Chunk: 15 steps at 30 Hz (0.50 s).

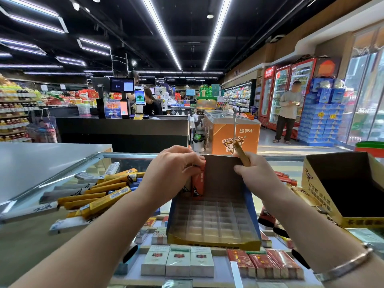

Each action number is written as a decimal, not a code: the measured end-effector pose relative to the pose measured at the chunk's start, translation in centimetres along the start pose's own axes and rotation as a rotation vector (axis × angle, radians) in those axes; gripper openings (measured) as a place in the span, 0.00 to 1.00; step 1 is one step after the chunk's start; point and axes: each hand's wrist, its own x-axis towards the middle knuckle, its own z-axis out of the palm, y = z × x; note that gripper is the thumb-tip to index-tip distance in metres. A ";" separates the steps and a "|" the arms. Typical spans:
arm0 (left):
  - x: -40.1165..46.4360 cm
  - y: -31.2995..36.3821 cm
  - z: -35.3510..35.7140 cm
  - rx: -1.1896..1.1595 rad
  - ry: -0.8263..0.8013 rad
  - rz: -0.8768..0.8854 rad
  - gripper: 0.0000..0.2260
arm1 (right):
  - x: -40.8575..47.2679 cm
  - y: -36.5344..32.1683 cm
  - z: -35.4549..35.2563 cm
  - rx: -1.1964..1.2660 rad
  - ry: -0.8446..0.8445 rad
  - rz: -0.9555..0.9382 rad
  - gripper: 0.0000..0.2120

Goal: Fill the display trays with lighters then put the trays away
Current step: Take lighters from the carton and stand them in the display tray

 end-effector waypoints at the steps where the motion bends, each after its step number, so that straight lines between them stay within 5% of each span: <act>1: 0.1 0.0 0.0 0.014 -0.021 0.011 0.09 | 0.0 0.0 0.0 -0.003 0.000 0.001 0.07; 6: -0.2 -0.4 0.5 -0.005 -0.043 -0.003 0.08 | -0.1 -0.1 0.0 0.007 0.013 -0.014 0.07; 11: -0.1 -0.6 0.1 -0.169 0.015 -0.121 0.14 | -0.2 -1.2 -0.8 -0.032 0.278 -0.287 0.03; 15: 0.3 0.4 -0.8 -0.332 0.106 -0.119 0.15 | -0.8 -2.2 -0.8 0.099 -0.017 -0.408 0.06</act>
